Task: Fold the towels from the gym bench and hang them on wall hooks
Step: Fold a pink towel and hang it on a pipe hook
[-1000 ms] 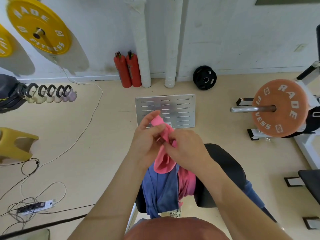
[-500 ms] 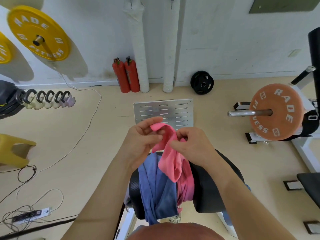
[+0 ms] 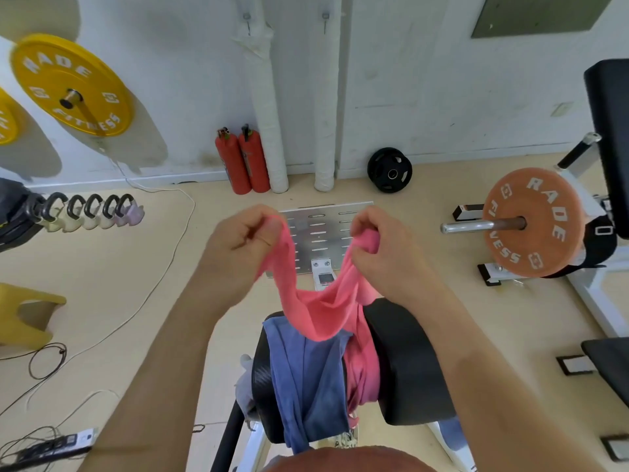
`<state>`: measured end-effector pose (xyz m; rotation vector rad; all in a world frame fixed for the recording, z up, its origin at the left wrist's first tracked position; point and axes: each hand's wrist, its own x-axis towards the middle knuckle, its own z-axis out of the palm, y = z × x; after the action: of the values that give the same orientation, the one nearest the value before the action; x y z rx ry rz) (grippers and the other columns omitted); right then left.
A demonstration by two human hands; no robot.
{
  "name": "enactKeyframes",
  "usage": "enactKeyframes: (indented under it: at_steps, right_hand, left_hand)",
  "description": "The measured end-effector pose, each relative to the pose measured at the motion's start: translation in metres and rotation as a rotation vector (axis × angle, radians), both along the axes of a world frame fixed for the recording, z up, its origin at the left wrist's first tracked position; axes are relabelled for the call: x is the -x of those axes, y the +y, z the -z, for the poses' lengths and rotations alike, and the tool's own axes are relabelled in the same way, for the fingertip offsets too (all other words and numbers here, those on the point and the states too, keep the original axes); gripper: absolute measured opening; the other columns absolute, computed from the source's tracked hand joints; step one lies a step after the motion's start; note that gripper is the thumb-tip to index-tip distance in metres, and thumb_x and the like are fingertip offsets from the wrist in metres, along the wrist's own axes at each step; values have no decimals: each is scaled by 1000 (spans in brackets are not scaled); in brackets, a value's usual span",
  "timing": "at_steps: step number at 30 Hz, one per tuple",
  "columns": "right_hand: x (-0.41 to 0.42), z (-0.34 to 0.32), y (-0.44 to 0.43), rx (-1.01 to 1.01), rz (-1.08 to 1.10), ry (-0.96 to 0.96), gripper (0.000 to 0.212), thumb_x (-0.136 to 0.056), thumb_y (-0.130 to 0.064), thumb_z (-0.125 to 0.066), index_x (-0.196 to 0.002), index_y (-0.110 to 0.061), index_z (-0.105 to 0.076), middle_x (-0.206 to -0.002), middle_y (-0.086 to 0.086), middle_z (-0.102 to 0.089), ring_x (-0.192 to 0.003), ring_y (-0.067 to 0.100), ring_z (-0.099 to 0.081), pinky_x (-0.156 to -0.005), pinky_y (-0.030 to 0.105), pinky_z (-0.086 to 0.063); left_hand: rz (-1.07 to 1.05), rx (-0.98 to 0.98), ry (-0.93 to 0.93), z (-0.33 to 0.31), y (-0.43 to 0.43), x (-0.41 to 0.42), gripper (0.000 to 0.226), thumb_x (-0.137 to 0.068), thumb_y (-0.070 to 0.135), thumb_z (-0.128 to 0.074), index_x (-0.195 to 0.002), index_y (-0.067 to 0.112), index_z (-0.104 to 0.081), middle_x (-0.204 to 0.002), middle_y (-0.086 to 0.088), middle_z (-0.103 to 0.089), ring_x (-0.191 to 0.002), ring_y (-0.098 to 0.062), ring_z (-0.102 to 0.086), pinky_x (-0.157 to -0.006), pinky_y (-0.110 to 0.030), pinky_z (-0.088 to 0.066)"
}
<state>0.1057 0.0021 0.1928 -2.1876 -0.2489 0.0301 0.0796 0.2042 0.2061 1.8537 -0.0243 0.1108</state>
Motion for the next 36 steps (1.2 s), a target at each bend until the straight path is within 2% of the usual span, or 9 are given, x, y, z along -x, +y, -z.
enactKeyframes:
  at_steps: [2,4,8,14,17,21,25,31,36]
  right_hand:
    - [3,-11,7,-268,-37,90,36,-77,6,-63,-98,-24,-61,-80,-3,-65,-67,3,-58,-65,23,-51]
    - [6,-18,11,-513,-90,197,40,-79,7,-69,-108,-20,-62,-87,17,-71,-74,17,-64,-70,33,-55]
    - [8,-22,13,-650,-48,269,26,-81,5,-68,-99,-14,-67,-84,5,-76,-77,12,-70,-71,23,-55]
    - [16,-29,11,-454,-25,178,17,-84,-2,-68,-85,-18,-73,-71,-10,-73,-67,-3,-66,-63,10,-47]
    - [21,-34,13,-398,-45,107,26,-85,-4,-67,-81,-29,-73,-71,-15,-71,-70,-3,-66,-69,18,-53]
    - [25,-37,14,-388,-49,74,28,-84,-4,-69,-79,-32,-70,-72,-9,-72,-74,8,-69,-78,32,-59]
    - [28,-40,16,-385,-44,48,23,-81,-6,-71,-77,-29,-70,-64,-11,-70,-64,3,-66,-71,24,-55]
    - [32,-44,22,-338,-114,-64,30,-86,-7,-67,-81,-37,-68,-71,-22,-69,-75,1,-68,-78,24,-56]
    - [34,-49,24,-313,-143,-93,33,-86,-3,-65,-82,-36,-68,-69,-21,-68,-74,-1,-67,-77,24,-56]
  left_hand:
    - [117,25,50,-2,-11,1,9,-80,32,-64,-75,26,-69,-73,4,-67,-73,-21,-60,-71,-39,-50]
    - [100,99,27,-3,-23,4,6,-72,27,-76,-77,25,-73,-75,3,-70,-76,-18,-63,-74,-41,-52]
    - [-48,219,-18,-6,-34,9,11,-67,11,-78,-76,11,-71,-68,5,-70,-67,-7,-62,-65,-19,-51]
    - [17,62,-2,-8,-28,14,24,-81,-2,-67,-79,21,-73,-73,12,-73,-73,-1,-65,-70,-14,-51]
    - [7,53,-41,-12,-31,16,24,-80,0,-69,-79,24,-73,-75,12,-73,-75,-1,-66,-72,-15,-52]
    - [-59,73,-98,-15,-34,18,23,-77,1,-72,-77,24,-72,-72,15,-72,-71,1,-66,-68,-13,-50]
    - [-103,97,-116,-17,-33,19,19,-76,1,-73,-77,20,-72,-71,13,-72,-70,-1,-65,-69,-15,-49]
    - [-127,184,-148,-20,-31,21,12,-76,4,-73,-82,15,-72,-75,4,-73,-74,-9,-66,-71,-22,-51]
    - [-79,151,-176,-22,-31,23,23,-79,1,-69,-96,18,-71,-79,7,-68,-76,0,-61,-74,-15,-47]
